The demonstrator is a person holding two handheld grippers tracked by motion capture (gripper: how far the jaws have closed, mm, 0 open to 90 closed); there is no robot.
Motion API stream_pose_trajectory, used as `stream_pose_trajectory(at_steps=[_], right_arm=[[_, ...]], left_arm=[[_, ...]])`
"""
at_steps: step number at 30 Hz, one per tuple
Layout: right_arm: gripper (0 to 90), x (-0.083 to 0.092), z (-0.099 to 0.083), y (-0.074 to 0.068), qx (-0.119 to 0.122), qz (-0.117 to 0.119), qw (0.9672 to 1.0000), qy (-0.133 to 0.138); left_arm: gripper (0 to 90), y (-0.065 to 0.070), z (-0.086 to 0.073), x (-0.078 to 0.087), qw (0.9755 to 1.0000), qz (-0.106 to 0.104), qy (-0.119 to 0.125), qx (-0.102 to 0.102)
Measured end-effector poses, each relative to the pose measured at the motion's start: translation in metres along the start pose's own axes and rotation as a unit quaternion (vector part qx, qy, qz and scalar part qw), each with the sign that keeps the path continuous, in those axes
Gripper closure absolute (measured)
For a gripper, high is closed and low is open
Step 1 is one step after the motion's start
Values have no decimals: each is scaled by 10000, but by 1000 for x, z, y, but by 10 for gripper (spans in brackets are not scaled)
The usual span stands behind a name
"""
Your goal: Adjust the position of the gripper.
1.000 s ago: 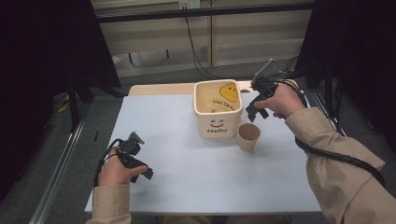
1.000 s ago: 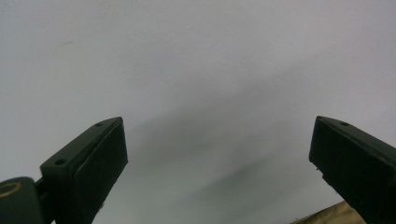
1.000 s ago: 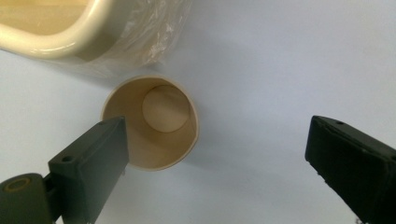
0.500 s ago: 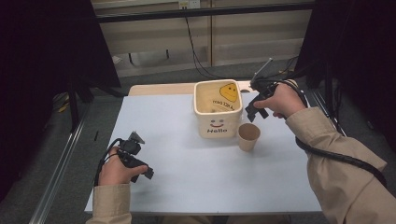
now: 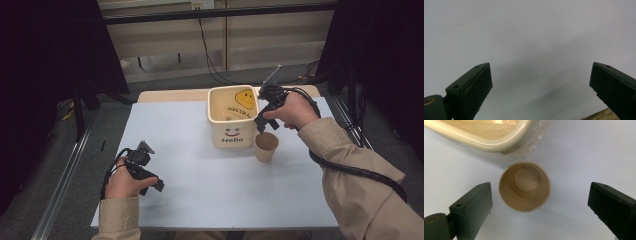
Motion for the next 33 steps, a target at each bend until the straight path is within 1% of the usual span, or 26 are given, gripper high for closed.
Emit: stream_pose_trajectory(at_steps=[3, 5, 9, 14, 15, 16, 18, 21, 23, 24, 28, 30, 31, 33], right_arm=[[50, 1, 1, -3, 30, -23, 10000, 17], [49, 2, 1, -5, 13, -2, 10000, 3], [49, 6, 3, -8, 56, 5, 10000, 34], [49, 11, 4, -9, 73, -10, 10000, 64], [49, 12, 4, -9, 78, -7, 9999, 64], [49, 13, 4, -9, 95, -15, 9999, 61], [49, 13, 5, -9, 85, 0, 9999, 97], [49, 13, 5, -10, 71, 9, 10000, 66], [49, 12, 4, -11, 102, 2, 9999, 48], [49, 13, 4, -11, 125, -25, 9999, 34], [49, 15, 5, -12, 119, 13, 9999, 74], [49, 15, 5, -12, 127, 11, 9999, 53], [49, 15, 5, -13, 123, 24, 9999, 61], [49, 14, 5, -12, 118, 21, 9999, 55]], left_arm=[[41, 0, 0, 0, 10000, -1, 5, -8], [41, 0, 0, 0, 10000, 14, 2, -12], [41, 1, 0, 0, 10000, -6, 15, -1], [41, 0, 1, 1, 10000, 13, 21, -14], [41, 0, 0, 2, 10000, 14, -27, -58], [41, 1, 1, 1, 10000, 7, 32, -13], [41, 1, 1, 1, 10000, 19, 17, -18], [41, 1, 1, 1, 10000, 26, 17, -16], [41, 1, 1, 1, 10000, 7, 32, -14], [41, 0, 1, 1, 10000, 34, 15, -20], [41, 1, 1, 1, 10000, 22, 25, -23], [41, 0, 0, 2, 10000, 6, -18, -72], [41, 1, 1, 1, 10000, 11, 49, -18], [41, 0, 1, 2, 10000, 36, 43, -26]])
Point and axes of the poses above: each handheld gripper's, and its own axes: x roughly backward along the jaws, z roughly out of its top, y roughly to its right, the point moved 8 cm from there along -x, roughly forward along the jaws, and after that the axes turned 14 degrees about -z, right-handed, at the moved point
